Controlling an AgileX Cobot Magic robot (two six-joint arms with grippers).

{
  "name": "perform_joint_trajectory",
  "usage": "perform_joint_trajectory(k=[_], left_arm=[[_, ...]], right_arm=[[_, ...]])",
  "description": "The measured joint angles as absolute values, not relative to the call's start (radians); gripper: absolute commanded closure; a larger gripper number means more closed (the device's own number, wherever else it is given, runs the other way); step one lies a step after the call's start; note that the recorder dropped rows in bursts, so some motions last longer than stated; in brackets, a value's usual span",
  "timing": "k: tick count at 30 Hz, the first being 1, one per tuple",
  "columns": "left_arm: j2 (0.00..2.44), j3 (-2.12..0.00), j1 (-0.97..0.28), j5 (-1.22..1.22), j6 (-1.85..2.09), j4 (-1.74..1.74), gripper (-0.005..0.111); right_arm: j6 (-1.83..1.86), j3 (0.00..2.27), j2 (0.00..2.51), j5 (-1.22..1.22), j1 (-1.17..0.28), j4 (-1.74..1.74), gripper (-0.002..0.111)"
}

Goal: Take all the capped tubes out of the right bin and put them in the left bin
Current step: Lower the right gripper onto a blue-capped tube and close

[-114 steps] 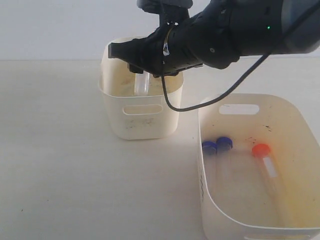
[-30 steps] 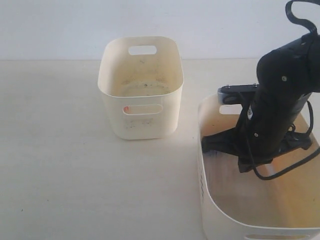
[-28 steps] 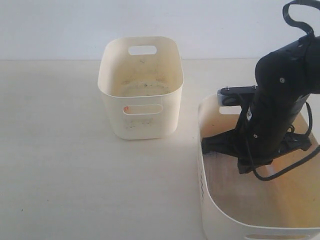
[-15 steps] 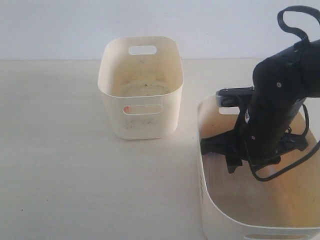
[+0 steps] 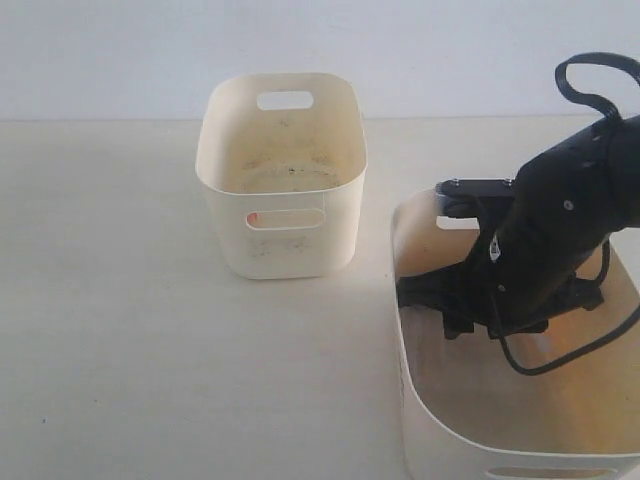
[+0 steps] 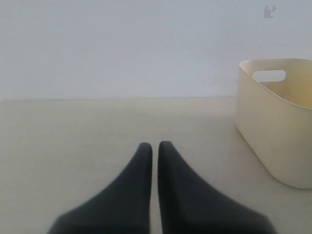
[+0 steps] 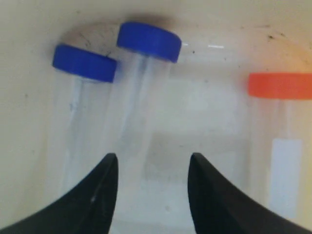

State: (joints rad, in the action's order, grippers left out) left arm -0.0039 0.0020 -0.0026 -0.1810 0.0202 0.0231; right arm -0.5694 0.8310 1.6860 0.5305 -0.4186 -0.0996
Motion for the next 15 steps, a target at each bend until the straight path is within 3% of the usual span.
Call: perform_joint_trajectory(k=[3, 6, 11, 15], left_arm=[[-0.004, 0.002, -0.003, -0.181, 0.020, 0.023, 0.103], [-0.004, 0.002, -0.003, -0.181, 0.020, 0.023, 0.103], [-0.004, 0.002, -0.003, -0.181, 0.020, 0.023, 0.103], [-0.004, 0.002, -0.003, -0.181, 0.020, 0.023, 0.103]], right_arm=[[-0.587, 0.826, 1.686, 0.507, -0.419, -0.100, 0.063], [-0.587, 0.826, 1.686, 0.497, -0.419, -0.100, 0.037], [-0.591, 0.826, 1.686, 0.503, -0.419, -0.100, 0.052], [-0.592, 0.826, 1.686, 0.503, -0.419, -0.093, 0.052]])
